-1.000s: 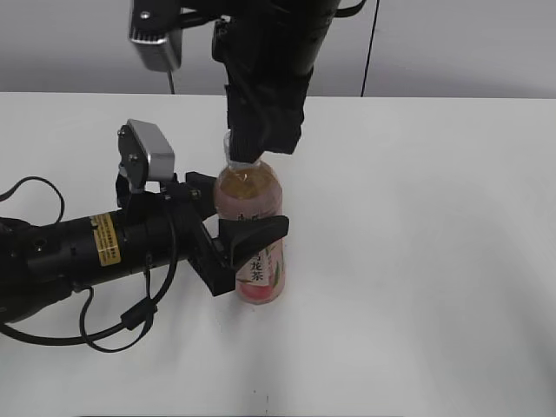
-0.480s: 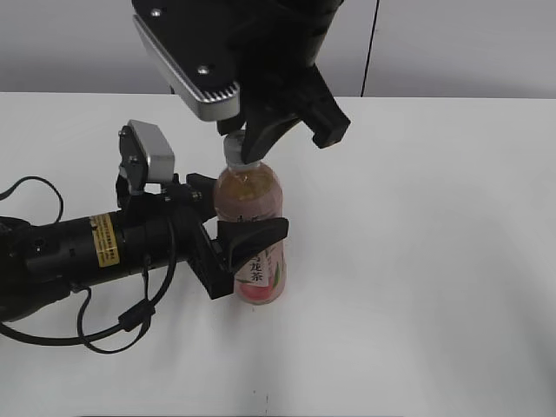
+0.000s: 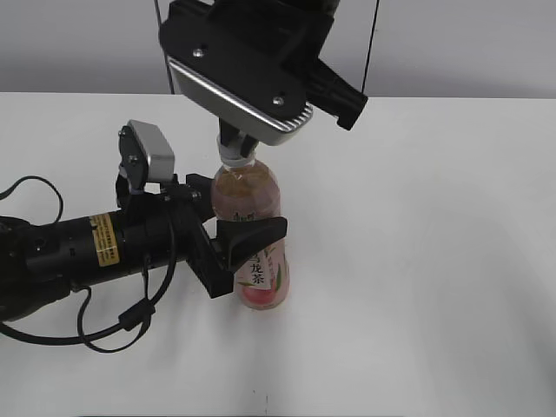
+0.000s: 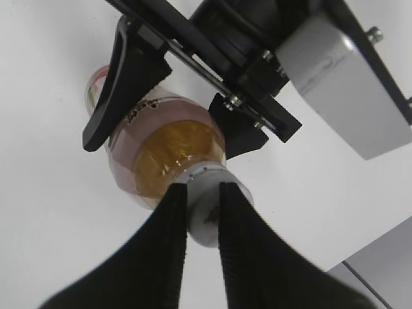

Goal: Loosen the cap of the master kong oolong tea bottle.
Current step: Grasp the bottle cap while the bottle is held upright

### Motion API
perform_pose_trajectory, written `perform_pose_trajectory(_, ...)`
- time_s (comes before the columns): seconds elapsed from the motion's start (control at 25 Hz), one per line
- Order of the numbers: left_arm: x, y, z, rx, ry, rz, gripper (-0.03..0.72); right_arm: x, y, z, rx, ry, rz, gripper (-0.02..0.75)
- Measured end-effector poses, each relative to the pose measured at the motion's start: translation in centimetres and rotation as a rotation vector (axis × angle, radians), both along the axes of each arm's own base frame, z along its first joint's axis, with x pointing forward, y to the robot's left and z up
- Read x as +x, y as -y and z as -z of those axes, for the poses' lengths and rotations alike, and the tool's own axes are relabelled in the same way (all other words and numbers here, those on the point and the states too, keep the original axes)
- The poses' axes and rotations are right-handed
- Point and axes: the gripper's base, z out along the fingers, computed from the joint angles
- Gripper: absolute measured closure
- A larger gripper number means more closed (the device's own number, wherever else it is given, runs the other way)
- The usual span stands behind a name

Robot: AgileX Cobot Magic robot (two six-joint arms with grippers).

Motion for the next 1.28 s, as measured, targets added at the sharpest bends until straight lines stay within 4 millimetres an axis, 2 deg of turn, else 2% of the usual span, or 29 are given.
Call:
perform_pose_trajectory(0.16,-0.01,0.00,0.00,0.000,0.000,0.001,0.254,-0.01,-0.01,0.00,0.011,-0.029,0.074,0.599)
perform_pose_trajectory(0.24,-0.03,0.01,0.01,0.001,0.000,0.004,0.254,-0.03,-0.03,-0.01,0.024,-0.064,0.158,0.560)
perform_pose_trajectory(0.44,-0.23,0.16,0.03,0.010,0.013,0.029,0.254,-0.01,-0.10,-0.03,0.062,-0.153,0.404,0.379)
perform_pose_trajectory(0.56,-0.31,0.21,0.03,0.017,0.029,0.041,0.254,0.00,-0.11,-0.03,0.090,-0.233,0.613,0.244)
perform_pose_trajectory(0.68,-0.35,0.24,0.04,0.022,0.039,0.046,0.254,0.00,-0.11,-0.04,0.119,-0.315,0.828,0.146)
perform_pose_trajectory(0.96,-0.40,0.30,0.04,0.034,0.068,0.054,0.256,0.04,-0.28,-0.64,0.199,-0.491,1.258,0.163)
perform_pose_trajectory(1.28,-0.40,0.30,0.05,0.037,0.073,0.055,0.259,0.03,-0.33,-0.79,0.256,-0.663,1.668,0.192)
